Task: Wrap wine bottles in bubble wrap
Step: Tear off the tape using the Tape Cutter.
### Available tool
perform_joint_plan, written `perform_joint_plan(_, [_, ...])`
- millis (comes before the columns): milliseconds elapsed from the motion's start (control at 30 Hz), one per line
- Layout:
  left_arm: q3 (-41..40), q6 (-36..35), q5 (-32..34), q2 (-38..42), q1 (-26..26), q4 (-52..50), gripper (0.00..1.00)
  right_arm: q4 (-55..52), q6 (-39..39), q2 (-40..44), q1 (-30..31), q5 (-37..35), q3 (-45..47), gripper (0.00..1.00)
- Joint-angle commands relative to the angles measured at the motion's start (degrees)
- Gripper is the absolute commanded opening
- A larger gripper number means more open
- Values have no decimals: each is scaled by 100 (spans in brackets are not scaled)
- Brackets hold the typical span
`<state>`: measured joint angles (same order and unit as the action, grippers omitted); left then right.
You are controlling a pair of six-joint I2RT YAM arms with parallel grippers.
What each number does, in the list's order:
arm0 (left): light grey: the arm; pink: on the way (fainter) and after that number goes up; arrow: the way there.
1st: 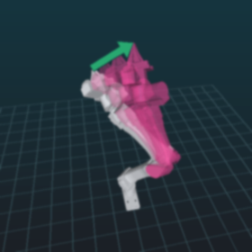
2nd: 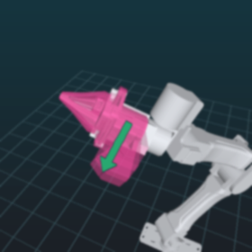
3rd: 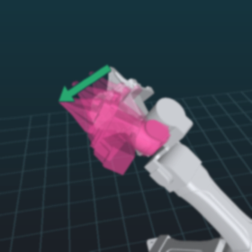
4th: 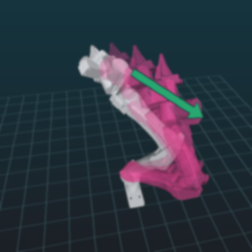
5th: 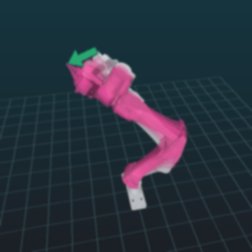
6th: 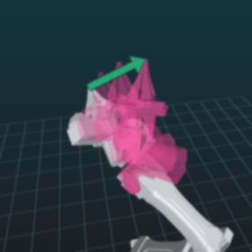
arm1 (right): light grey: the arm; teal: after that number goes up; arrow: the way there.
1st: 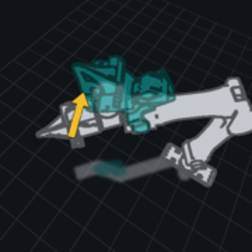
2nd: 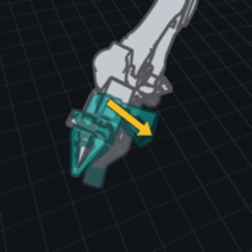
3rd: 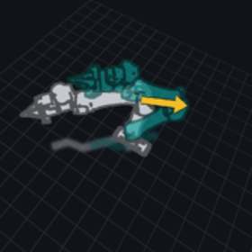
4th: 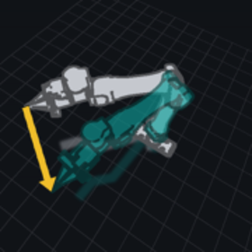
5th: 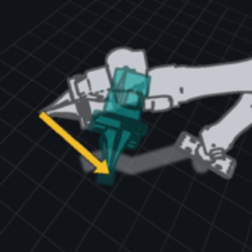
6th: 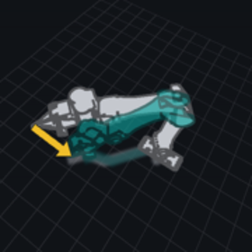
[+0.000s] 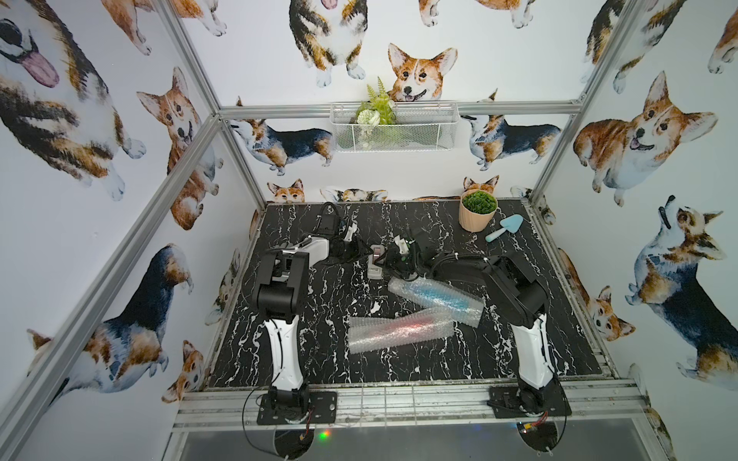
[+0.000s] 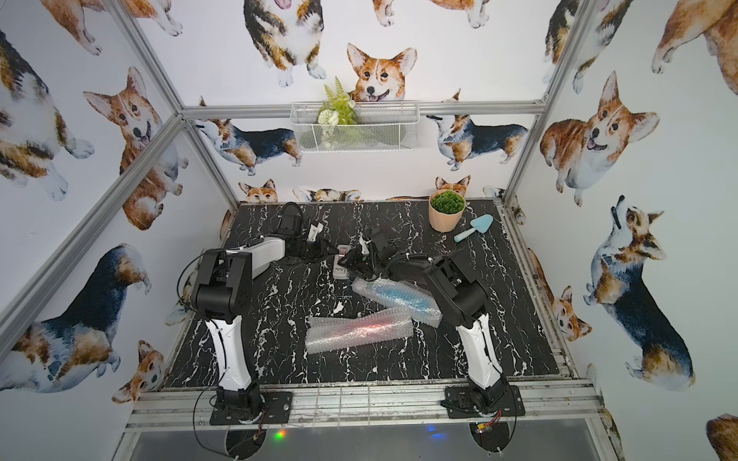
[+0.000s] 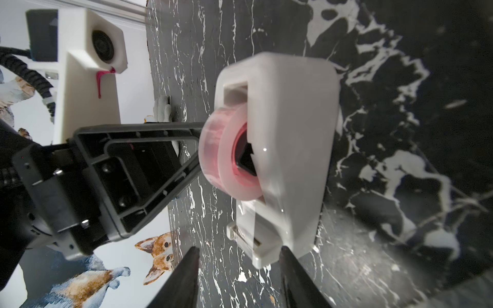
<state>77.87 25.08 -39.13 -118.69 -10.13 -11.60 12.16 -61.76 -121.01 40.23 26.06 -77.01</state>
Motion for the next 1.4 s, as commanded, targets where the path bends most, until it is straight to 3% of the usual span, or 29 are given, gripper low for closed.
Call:
perform_joint_plan(0, [27,-7,-33,-62,-7,1,36,374,-255,-102,11,144,-125,47])
perform_joint_plan(300, [-2,-3,-50,-144,-9,-1,33,432,-396,-309,3,250,-235,43])
perform_joint_plan(833, [18,-78,-20,-189,-13,-113,32,1745,-1351,-550,-23,391,38,33])
perform_joint_plan(1367, [80,-139,-16,-251,-25,-206,33,2299,-1664,-486,-18,391,387,7])
